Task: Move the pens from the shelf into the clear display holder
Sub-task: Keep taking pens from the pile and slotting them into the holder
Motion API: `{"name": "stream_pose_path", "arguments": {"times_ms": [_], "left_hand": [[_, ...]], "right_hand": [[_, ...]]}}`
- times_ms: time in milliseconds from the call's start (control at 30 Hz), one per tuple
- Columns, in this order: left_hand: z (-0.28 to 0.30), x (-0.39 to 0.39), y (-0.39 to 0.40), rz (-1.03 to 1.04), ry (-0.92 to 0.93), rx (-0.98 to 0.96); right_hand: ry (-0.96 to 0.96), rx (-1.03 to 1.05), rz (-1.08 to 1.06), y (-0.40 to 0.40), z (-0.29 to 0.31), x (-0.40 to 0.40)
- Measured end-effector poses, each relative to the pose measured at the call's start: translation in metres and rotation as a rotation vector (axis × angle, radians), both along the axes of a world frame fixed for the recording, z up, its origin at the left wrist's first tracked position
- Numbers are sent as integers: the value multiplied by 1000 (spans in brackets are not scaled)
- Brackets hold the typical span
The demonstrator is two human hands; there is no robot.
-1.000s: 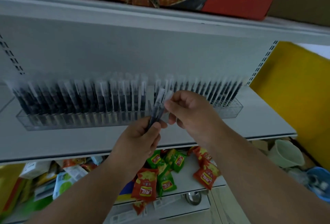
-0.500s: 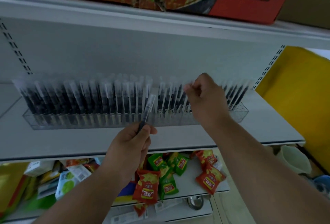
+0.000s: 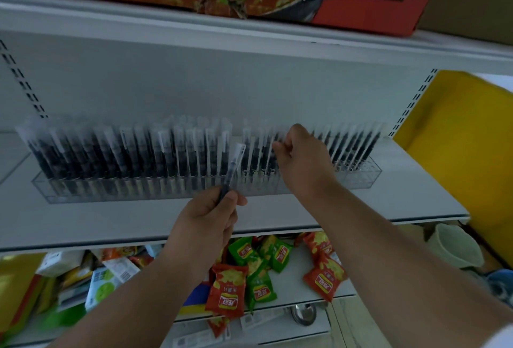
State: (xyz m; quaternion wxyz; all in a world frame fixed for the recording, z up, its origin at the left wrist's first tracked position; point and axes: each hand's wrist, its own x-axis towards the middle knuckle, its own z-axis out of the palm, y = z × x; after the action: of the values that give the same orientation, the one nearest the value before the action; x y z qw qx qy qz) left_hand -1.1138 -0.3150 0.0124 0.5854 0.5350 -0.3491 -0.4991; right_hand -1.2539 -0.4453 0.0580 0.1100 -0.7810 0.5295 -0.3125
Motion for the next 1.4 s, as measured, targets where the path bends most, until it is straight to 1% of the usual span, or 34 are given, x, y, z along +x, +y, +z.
{"name": "stream_pose_path", "arguments": {"times_ms": [100,167,233,300,367,433,467,533,633,667,700,767,933,1033,1200,1300,1400], "left_hand": [[1,-3,-3,-4,-5,-11],[2,-3,-7,-7,-13,-18],[0,-4,-13,-4,-59,-27],[-2,-6,-19,-32,-148,-54],[-2,-11,-22,-89,-286,-91],[0,-18,-24,-110,-455,-122],[2,-20,-25,-97,-561,-140],[5,-21,-25,-37,-801,-197],[-1,-14,-29,46,-1229,-314],[-5,-13,-32,51,-1337,-358],[-8,-12,-35,52,-1418,-387],[-11,-13,-41,3,-1514,-368],[-17,-16,-50,-85,-1625,-256],[-17,-15,-53,-82,-1640,-261],[-15,-15,-52,-95,-1648,-265],[-14,-15,-52,-101,-1646,-261],[-13,-14,-52,-108,-1631,-262]], "right_hand": [[-10,34,-45,3,2,-3],[-67,39,-57,12,6,-6],[-148,99,-2,24,11,-8],[-283,260,130,35,15,-6],[-448,414,215,40,17,-3],[-590,482,217,41,18,-6],[-632,467,191,41,19,-8],[-681,350,105,36,23,-19],[-623,52,-39,21,31,-39],[-583,-21,-67,16,33,-43],[-535,-65,-80,12,33,-46],[-431,-89,-83,7,32,-45],[-225,-70,-25,2,16,-34],[-73,-57,32,-2,9,-27],[66,-21,24,-11,0,-18],[35,-33,-30,-11,-10,-16],[13,17,-49,-9,-19,-16]]}}
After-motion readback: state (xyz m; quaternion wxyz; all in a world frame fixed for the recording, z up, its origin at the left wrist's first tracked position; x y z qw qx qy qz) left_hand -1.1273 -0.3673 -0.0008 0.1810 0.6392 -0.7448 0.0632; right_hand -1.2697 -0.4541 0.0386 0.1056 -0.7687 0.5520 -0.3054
